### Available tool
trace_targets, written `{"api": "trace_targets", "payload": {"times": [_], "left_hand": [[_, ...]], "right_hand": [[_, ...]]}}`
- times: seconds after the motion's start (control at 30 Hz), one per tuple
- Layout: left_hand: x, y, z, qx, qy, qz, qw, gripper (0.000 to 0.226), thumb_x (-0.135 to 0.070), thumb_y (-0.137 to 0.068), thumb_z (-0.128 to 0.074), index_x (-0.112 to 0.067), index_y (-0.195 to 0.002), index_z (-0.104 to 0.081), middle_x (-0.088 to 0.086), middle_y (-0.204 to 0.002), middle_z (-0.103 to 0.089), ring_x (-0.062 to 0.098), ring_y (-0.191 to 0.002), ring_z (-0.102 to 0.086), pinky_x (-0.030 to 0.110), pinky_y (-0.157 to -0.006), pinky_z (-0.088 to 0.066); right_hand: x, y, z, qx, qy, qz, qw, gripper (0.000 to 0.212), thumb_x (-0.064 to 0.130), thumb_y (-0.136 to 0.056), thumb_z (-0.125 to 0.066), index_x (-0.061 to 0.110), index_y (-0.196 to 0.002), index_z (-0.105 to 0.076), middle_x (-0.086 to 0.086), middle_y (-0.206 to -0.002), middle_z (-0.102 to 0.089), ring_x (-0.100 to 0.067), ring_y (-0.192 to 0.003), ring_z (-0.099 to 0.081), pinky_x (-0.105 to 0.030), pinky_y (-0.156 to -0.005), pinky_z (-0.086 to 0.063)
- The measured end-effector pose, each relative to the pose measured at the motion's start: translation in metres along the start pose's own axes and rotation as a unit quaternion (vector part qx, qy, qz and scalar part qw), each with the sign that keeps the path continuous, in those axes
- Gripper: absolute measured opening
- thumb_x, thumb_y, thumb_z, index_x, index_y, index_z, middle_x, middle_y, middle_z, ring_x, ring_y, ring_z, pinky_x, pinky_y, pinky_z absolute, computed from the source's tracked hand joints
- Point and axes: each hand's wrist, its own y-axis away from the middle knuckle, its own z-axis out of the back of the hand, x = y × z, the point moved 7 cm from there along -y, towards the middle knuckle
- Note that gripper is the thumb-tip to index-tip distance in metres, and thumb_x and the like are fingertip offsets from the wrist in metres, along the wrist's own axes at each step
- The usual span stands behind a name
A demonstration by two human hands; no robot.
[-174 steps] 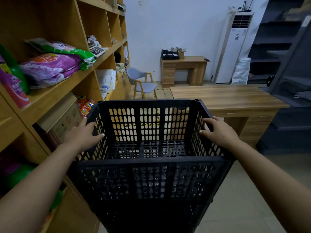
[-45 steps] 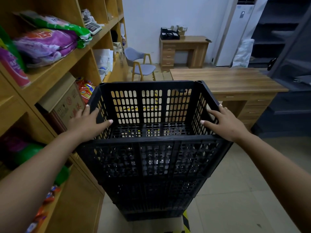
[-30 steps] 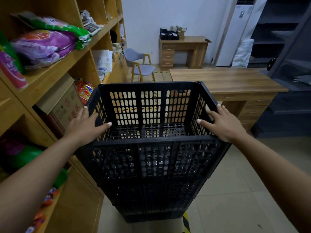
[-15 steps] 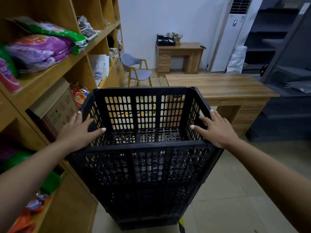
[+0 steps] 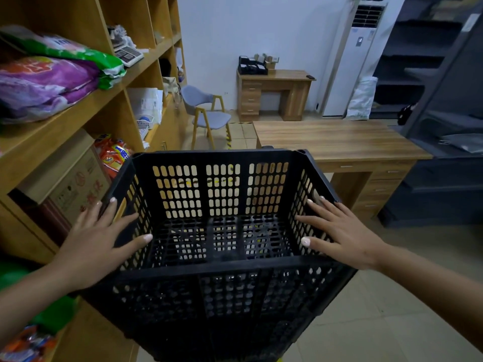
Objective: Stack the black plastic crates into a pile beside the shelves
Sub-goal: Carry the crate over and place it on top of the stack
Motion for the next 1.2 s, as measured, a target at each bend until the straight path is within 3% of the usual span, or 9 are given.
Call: {"api": "trace_targets", "payload": {"times": [0.17,0.53,0.7,1.03,1.2], "left_hand": [[-0.002,-0.007,0.003,-0.001,0.031,0.001,1.0,0.124,-0.099,-0.045,0.01,-0.039,-0.148,-0.024,-0.002,-0.159,0.009,0.022,-0.147,0.013,0.045,-0.119,-0.001],[-0.006,0.0,0.003,-0.005,0.026,-0.006,1.0,0.125,-0.1,-0.046,0.007,-0.036,-0.148,-0.028,0.003,-0.161,0.001,0.024,-0.148,0.009,0.047,-0.118,-0.005],[-0.005,0.002,0.002,-0.012,0.017,-0.005,1.0,0.114,-0.096,-0.054,0.002,-0.037,-0.149,-0.025,0.002,-0.161,0.002,0.024,-0.147,0.011,0.047,-0.118,-0.003],[-0.002,-0.005,-0.001,0.025,-0.016,-0.001,1.0,0.117,-0.094,-0.053,0.002,-0.033,-0.152,-0.016,0.005,-0.161,0.009,0.027,-0.147,0.012,0.049,-0.118,-0.002],[-0.001,-0.022,0.008,-0.022,-0.022,-0.006,0.999,0.115,-0.094,-0.058,-0.001,-0.029,-0.151,-0.021,0.009,-0.161,0.003,0.03,-0.148,0.003,0.048,-0.118,-0.007]], "right_hand": [[-0.006,-0.009,0.004,-0.021,-0.017,-0.012,1.0,0.088,0.091,-0.07,-0.008,0.046,-0.143,-0.03,0.014,-0.159,-0.004,-0.001,-0.144,0.012,-0.032,-0.117,0.009],[-0.004,-0.003,0.004,-0.036,-0.013,-0.026,0.999,0.09,0.089,-0.071,-0.012,0.039,-0.142,-0.037,0.006,-0.158,-0.02,-0.008,-0.146,-0.005,-0.036,-0.118,0.0],[-0.005,-0.002,0.004,-0.04,-0.016,-0.027,0.999,0.088,0.088,-0.072,-0.013,0.039,-0.141,-0.04,0.004,-0.157,-0.024,-0.01,-0.146,-0.009,-0.038,-0.119,-0.002],[-0.004,-0.007,0.003,0.0,-0.01,-0.028,1.0,0.104,0.093,-0.062,-0.007,0.036,-0.146,-0.029,0.0,-0.161,-0.008,-0.014,-0.147,0.007,-0.041,-0.117,0.001],[-0.011,-0.02,0.017,-0.051,0.0,-0.075,0.996,0.092,0.085,-0.075,-0.016,0.031,-0.149,-0.026,-0.006,-0.161,-0.006,-0.02,-0.147,0.01,-0.044,-0.117,0.001]]}}
